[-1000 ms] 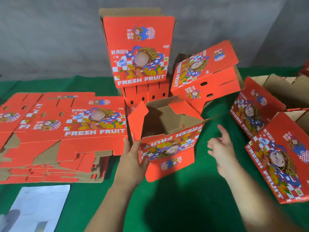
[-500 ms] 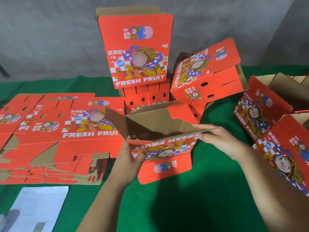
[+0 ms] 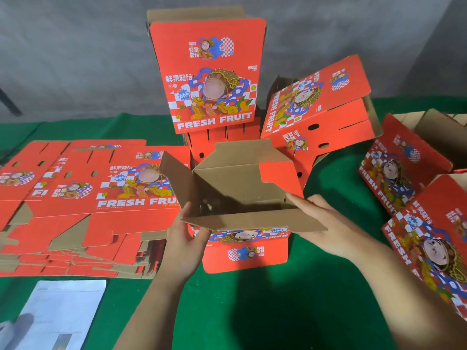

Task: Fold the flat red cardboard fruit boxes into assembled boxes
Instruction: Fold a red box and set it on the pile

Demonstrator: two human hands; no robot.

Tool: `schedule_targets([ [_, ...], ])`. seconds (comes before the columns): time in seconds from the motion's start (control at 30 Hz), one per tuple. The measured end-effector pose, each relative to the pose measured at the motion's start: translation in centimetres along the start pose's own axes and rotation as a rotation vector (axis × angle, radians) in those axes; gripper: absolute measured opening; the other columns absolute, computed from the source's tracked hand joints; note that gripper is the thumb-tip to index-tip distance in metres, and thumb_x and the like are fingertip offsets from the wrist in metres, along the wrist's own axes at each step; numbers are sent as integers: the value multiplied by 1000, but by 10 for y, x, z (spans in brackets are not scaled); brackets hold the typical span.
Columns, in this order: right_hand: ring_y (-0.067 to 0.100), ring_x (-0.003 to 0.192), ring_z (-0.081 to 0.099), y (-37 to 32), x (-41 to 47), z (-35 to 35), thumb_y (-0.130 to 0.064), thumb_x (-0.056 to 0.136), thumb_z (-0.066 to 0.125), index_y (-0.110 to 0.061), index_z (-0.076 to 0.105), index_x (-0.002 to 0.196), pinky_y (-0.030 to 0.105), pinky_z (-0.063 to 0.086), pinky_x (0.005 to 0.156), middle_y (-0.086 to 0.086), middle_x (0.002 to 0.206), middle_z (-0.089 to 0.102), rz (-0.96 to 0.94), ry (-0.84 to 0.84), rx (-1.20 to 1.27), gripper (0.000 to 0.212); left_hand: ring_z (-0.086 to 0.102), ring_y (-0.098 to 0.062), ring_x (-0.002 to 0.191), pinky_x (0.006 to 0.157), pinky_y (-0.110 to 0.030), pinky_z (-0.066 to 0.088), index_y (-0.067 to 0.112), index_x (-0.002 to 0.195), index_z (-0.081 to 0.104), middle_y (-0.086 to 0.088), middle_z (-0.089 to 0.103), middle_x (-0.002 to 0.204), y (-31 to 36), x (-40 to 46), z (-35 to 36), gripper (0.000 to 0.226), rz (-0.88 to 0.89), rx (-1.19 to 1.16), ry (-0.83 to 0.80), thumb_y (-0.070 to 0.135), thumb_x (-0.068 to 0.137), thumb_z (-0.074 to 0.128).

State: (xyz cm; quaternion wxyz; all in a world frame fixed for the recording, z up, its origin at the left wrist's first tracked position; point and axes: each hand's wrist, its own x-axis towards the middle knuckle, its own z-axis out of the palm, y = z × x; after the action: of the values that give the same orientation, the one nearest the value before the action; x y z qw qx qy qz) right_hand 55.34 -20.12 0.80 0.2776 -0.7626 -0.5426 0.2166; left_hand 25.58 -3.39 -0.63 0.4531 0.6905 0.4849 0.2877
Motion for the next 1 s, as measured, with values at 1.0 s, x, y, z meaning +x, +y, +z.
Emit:
schedule_targets([
  [1.0, -11, 111, 51, -10, -1, 16, -50, 102, 53, -46, 59, 121, 17, 42, 88, -16, 121, 52, 44, 207, 124, 20, 42, -26, 107, 101, -42, 28, 42, 151, 39, 2, 54, 111, 7, 12, -16, 60, 141, 193, 169, 70, 98, 33],
])
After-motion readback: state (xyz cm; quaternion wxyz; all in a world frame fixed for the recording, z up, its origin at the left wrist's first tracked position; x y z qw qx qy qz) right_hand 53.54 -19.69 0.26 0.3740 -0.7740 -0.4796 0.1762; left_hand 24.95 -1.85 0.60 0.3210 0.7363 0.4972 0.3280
